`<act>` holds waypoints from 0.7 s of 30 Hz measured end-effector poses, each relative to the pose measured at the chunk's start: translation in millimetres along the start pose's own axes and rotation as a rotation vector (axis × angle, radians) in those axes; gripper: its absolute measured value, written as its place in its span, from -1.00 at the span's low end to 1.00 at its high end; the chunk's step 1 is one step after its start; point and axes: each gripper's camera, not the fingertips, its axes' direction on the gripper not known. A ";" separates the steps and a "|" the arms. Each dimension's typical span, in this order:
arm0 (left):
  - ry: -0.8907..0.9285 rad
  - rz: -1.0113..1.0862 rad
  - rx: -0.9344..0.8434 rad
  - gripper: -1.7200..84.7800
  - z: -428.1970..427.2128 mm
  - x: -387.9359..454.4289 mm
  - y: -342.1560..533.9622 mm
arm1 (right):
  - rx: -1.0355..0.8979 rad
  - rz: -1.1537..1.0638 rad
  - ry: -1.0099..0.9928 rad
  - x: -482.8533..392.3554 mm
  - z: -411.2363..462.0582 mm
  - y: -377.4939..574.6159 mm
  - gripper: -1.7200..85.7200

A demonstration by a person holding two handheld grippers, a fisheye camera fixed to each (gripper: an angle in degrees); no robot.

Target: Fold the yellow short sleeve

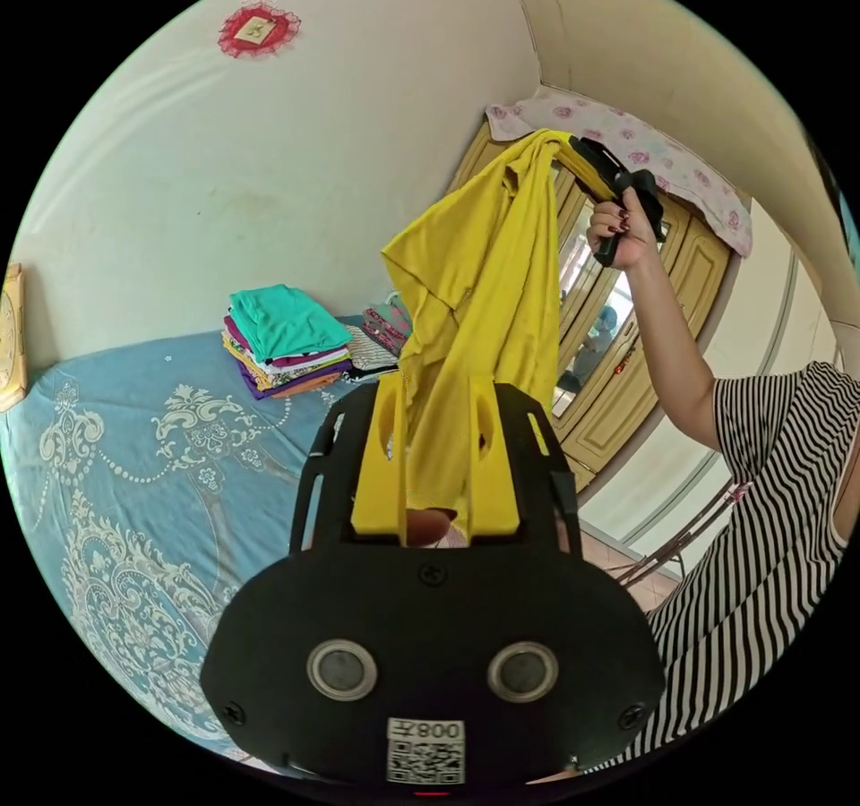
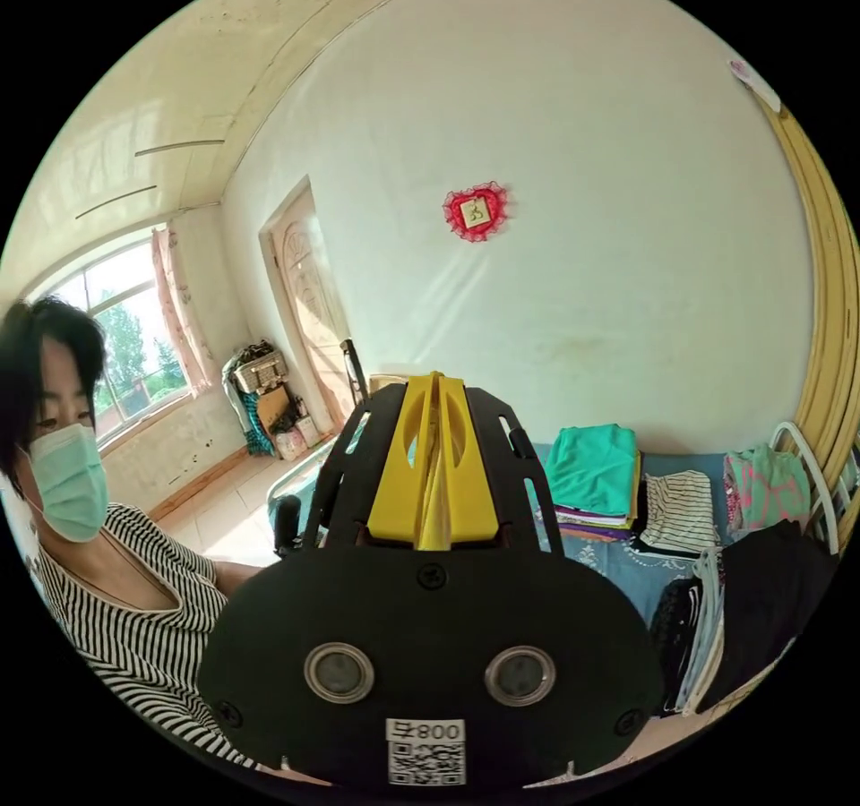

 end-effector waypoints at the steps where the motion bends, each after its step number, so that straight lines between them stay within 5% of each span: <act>1: 0.004 -0.012 0.014 -0.71 -8.9 6.8 -1.6 | -0.002 0.003 -0.043 -13.8 -0.4 12.9 -0.95; 21: 0.211 -0.033 0.219 -0.65 -78.8 99.8 -50.4 | -0.052 -0.124 -0.269 -198.9 17.9 163.6 -0.95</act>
